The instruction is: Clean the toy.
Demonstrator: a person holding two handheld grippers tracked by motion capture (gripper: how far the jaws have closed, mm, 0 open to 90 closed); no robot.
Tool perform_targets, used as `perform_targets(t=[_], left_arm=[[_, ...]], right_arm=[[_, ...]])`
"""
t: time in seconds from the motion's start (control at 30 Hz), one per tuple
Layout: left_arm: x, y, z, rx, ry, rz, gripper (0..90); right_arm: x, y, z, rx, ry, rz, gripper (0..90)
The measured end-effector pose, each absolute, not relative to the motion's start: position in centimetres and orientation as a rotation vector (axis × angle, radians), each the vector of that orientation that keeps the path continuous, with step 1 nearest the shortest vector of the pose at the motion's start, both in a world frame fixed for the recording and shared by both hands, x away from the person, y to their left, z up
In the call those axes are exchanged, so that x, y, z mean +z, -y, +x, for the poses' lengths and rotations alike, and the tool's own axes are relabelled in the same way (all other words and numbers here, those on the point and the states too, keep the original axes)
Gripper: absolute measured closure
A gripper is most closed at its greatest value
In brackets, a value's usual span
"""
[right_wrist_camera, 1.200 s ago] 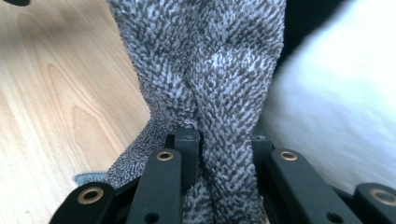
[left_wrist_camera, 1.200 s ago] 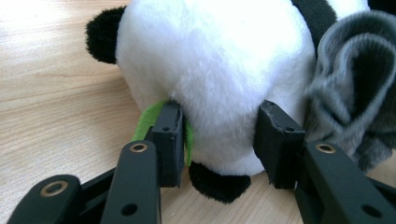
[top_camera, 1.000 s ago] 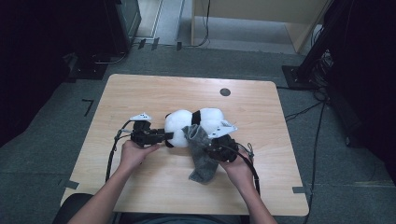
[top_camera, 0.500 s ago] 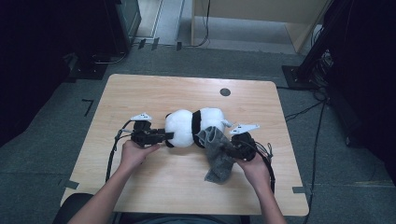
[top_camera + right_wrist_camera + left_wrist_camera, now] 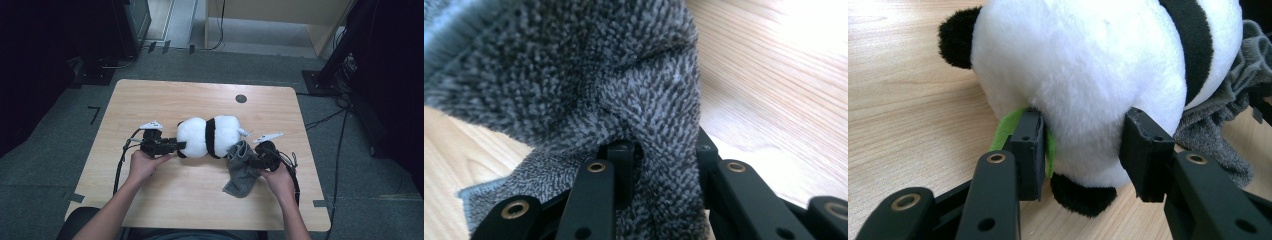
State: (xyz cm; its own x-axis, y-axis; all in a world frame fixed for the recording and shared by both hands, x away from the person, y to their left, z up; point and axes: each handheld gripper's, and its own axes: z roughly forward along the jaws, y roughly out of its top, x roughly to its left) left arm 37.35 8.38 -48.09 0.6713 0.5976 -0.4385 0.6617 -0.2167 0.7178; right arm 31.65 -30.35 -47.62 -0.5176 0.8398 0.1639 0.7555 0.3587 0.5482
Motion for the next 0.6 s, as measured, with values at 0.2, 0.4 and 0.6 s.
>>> perform_targets(t=[0.2,0.4,0.6], left_arm=[[-48.2,-8.3,37.4,-0.089,-0.989,1.899,56.2],[-48.2,-8.4,37.4,-0.089,-0.99,1.902,56.2],[-48.2,-8.4,37.3,-0.089,-0.992,1.9,56.2]], right_arm=[[-46.4,31.4,31.4,1.003,-2.428,1.449,73.5],[-44.4,30.3,30.5,1.176,-2.463,1.292,73.9],[-42.7,27.4,29.7,1.227,-2.512,1.145,74.0]])
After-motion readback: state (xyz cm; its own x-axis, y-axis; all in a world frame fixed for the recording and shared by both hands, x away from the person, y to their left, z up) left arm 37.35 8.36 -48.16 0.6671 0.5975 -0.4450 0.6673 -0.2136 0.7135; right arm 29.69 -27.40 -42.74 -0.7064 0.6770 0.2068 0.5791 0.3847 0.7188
